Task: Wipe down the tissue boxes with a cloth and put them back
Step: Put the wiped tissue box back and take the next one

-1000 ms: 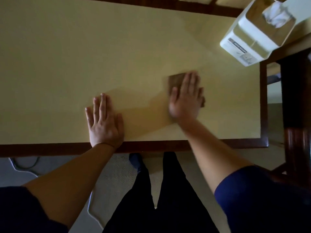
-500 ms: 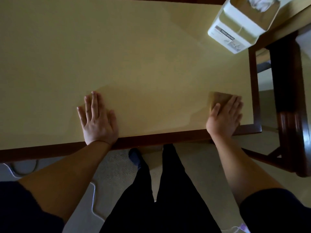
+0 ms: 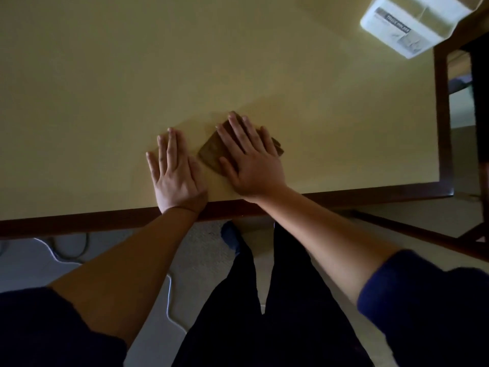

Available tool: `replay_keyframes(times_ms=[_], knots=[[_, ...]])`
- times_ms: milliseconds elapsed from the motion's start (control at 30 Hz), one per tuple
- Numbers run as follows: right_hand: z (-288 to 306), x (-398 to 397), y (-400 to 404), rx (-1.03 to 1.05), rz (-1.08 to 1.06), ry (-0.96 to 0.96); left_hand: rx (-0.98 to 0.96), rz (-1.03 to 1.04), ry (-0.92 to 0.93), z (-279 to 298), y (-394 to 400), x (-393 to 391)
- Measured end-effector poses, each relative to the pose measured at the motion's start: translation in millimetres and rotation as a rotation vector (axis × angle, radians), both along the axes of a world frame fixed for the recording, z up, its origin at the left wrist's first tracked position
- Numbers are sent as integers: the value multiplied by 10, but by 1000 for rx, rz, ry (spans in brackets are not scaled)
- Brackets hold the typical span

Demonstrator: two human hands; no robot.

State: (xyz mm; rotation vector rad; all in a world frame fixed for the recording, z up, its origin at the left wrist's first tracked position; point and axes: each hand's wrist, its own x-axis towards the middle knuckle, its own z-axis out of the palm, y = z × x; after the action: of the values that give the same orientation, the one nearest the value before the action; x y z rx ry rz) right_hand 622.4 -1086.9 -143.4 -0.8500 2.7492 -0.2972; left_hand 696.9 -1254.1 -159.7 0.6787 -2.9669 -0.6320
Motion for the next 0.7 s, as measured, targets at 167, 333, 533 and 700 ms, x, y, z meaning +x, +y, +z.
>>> replay_keyframes(times_ms=[167, 333, 533, 700], knots=[[12, -25, 935, 94, -112, -27, -13, -19, 11, -25, -8, 28], [6, 200, 1259, 142, -912, 19, -27, -21, -11, -32, 6, 24], [50, 771, 183, 88, -587, -91, 8, -39, -53, 36, -5, 16], [256, 695, 203, 152, -469, -206, 87, -19, -70, 126, -82, 18]])
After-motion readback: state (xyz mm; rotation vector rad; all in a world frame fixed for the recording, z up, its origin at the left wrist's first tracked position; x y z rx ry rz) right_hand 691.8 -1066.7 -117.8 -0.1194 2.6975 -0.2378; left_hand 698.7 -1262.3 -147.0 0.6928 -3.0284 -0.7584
